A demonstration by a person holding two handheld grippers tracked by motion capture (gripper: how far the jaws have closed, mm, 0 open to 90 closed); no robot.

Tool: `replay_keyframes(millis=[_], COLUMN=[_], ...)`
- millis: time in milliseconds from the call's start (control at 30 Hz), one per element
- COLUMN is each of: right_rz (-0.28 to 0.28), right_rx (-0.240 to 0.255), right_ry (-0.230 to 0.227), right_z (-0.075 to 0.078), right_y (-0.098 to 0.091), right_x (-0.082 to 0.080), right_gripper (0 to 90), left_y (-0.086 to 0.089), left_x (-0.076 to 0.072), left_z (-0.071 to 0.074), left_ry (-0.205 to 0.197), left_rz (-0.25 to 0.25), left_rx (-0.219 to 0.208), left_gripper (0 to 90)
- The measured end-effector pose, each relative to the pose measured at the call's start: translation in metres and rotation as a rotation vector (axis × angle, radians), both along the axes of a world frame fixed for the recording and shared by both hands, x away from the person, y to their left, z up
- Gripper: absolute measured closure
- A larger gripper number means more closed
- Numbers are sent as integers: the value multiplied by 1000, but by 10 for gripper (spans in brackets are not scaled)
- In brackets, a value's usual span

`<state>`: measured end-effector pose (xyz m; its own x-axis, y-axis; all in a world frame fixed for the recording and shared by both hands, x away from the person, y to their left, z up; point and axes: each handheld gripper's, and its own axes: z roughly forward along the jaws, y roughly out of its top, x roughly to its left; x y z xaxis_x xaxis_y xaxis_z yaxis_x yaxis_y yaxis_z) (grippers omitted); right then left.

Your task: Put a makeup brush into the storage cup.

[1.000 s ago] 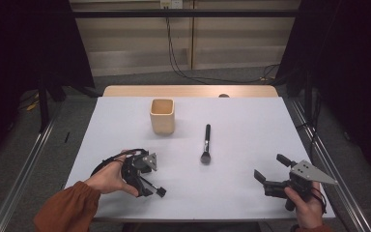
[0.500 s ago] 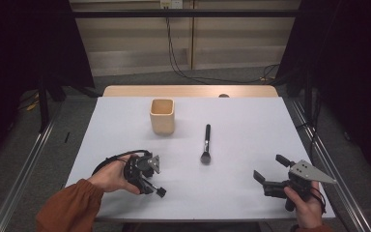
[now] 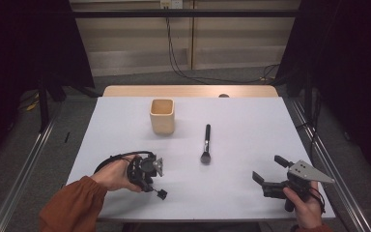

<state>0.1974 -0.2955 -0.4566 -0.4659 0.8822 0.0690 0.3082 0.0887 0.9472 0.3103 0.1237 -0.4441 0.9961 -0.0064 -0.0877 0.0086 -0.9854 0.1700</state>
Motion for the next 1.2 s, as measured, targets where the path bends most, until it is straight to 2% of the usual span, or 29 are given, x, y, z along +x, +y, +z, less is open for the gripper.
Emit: replay_keyframes(millis=[67, 200, 233, 300, 367, 567, 633, 700, 833, 933, 967, 1033, 1133, 1200], right_rz=[3, 5, 4, 5, 3, 4, 3, 3, 4, -1, -3, 0, 0, 1], right_rx=[-1, 0, 0, 0, 1, 2, 0, 0, 1, 7, 6, 5, 7, 8], right_ry=[1, 0, 1, 2, 3, 4, 3, 4, 5, 10, 10, 9, 10, 10], right_z=[0, 0, 0, 0, 0, 0, 0, 0, 0, 0, 0, 0, 0, 0], right_y=[0, 0, 0, 0, 0, 0, 0, 0, 0, 0, -1, -1, -1, -1], right_x=[0, 0, 0, 0, 0, 0, 0, 0, 1, 1, 1, 1, 1, 1], right_gripper=[0, 0, 0, 0, 0, 0, 0, 0, 0, 0, 0, 0, 0, 1], left_y=[-1, -1, -1, 0, -1, 2, 4, 7, 16, 21, 22, 24, 27, 29], left_x=[0, 1, 2, 2, 2, 4, 3, 6, 4, 3, 4, 4, 4, 4], left_z=[0, 0, 0, -1, 0, 0, -1, -1, -1, -3, -3, -3, -3, -3], left_ry=[-5, 10, 19, 24, 19, 29, 39, 48, 47, 61, 57, 65, 67, 46], left_rz=[-8, 10, -1, 18, 10, 27, 61, 63, 114, 157, 149, 175, 180, 186], left_rx=[11, 7, 12, 5, 14, -2, -28, -42, -105, -148, -151, -174, -187, -202], left_gripper=[736, 795, 807, 829, 856, 856, 856, 856, 857, 858, 858, 858, 858, 858])
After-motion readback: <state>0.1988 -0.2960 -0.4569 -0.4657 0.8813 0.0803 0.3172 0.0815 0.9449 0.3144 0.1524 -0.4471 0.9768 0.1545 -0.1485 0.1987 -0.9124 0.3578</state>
